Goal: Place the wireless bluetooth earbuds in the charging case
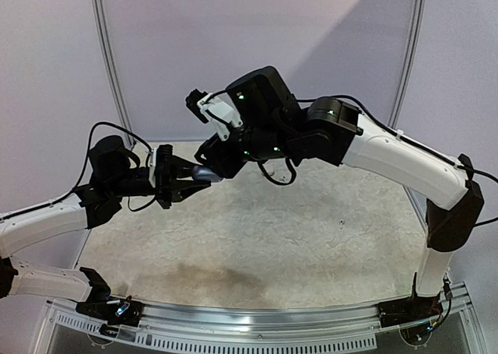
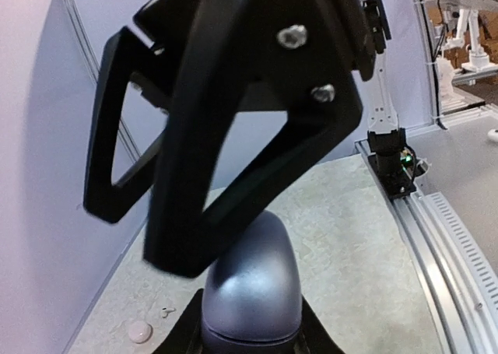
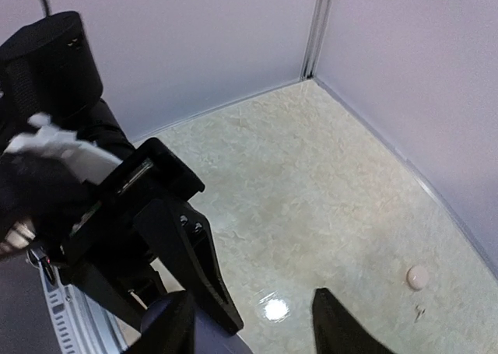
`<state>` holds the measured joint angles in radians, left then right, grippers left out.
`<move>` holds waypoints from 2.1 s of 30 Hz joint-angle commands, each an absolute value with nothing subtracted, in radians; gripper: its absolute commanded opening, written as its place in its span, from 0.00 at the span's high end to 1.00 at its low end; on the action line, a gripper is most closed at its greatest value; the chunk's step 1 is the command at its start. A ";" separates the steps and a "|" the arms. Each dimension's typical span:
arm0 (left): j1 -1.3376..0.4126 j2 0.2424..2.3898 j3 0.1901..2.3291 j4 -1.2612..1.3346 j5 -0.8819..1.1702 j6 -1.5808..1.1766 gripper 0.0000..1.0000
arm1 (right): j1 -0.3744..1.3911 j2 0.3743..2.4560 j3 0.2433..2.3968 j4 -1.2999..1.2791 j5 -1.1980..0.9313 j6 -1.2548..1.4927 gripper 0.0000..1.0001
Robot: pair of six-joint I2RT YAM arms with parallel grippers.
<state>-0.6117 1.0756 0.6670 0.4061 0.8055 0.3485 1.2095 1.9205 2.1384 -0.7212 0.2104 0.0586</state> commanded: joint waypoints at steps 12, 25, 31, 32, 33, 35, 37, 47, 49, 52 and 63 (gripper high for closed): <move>-0.605 1.092 0.693 0.815 0.850 -0.370 1.00 | 1.186 1.505 1.631 -0.336 -0.120 0.011 0.30; -0.623 1.082 0.692 0.825 0.864 -0.349 1.00 | 1.122 1.643 1.756 -0.343 -0.304 0.018 0.42; -0.623 1.078 0.685 0.827 0.859 -0.347 1.00 | 1.122 1.674 1.763 -0.327 -0.344 0.023 0.60; -0.624 1.078 0.685 0.827 0.856 -0.347 1.00 | 1.122 1.678 1.764 -0.327 -0.347 0.026 0.62; -0.623 1.077 0.684 0.827 0.855 -0.347 1.00 | 1.122 1.680 1.766 -0.330 -0.349 0.026 0.65; -0.623 1.077 0.683 0.827 0.853 -0.347 1.00 | 1.122 1.685 1.768 -0.331 -0.357 0.028 0.73; -0.623 1.077 0.683 0.828 0.850 -0.345 1.00 | 1.122 1.688 1.774 -0.340 -0.367 0.026 0.80; -0.623 1.086 0.684 0.826 0.843 -0.344 1.00 | 1.122 1.724 1.818 -0.392 -0.417 0.023 0.72; -0.623 1.088 0.684 0.827 0.843 -0.344 1.00 | 1.121 1.730 1.821 -0.391 -0.410 0.027 0.70; -0.623 1.086 0.684 0.825 0.842 -0.342 1.00 | 1.123 1.729 1.821 -0.391 -0.403 0.025 0.71; -0.623 1.087 0.682 0.823 0.841 -0.339 1.00 | 1.121 1.736 1.837 -0.399 -0.381 0.021 0.75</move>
